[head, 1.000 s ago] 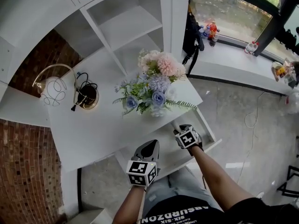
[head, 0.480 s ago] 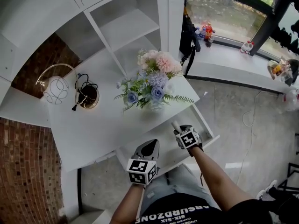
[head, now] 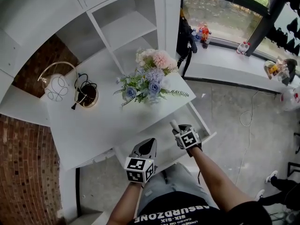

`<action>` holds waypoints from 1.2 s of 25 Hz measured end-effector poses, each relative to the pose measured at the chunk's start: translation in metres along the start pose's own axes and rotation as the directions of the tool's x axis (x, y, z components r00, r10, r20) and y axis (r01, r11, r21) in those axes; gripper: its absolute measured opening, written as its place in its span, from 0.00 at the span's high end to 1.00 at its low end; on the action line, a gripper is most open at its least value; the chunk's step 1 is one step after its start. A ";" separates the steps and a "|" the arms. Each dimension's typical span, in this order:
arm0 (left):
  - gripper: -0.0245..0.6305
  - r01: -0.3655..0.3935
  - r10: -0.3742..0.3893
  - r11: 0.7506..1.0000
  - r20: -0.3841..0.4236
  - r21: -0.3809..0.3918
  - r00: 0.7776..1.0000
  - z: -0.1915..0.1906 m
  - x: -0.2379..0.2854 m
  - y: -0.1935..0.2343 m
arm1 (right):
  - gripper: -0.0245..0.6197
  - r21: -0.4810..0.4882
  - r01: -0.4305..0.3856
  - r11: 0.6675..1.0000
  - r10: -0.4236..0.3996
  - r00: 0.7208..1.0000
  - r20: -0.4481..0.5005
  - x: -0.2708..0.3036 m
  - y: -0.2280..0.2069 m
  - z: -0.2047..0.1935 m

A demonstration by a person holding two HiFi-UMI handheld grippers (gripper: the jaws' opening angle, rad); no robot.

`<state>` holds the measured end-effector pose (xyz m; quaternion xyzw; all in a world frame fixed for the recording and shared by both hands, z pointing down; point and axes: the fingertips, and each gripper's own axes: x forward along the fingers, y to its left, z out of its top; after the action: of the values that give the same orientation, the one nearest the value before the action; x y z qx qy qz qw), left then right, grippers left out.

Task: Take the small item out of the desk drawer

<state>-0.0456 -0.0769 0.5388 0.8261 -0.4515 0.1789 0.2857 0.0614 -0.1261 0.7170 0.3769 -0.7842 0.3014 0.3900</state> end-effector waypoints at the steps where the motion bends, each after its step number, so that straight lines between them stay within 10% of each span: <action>1: 0.95 0.001 -0.001 1.000 0.002 0.003 1.000 0.000 -0.001 0.000 | 0.75 0.000 0.001 1.000 -0.001 1.000 0.008 -0.003 0.001 0.001; 30: 0.95 0.006 -0.007 0.999 0.035 0.035 0.999 -0.004 -0.048 -0.005 | 0.75 0.024 -0.014 1.000 0.010 0.986 0.168 -0.085 0.052 0.007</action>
<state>-0.0664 -0.0418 0.5136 0.8354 -0.4507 0.1712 0.2639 0.0509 -0.0732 0.6330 0.4011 -0.8126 0.2808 0.3161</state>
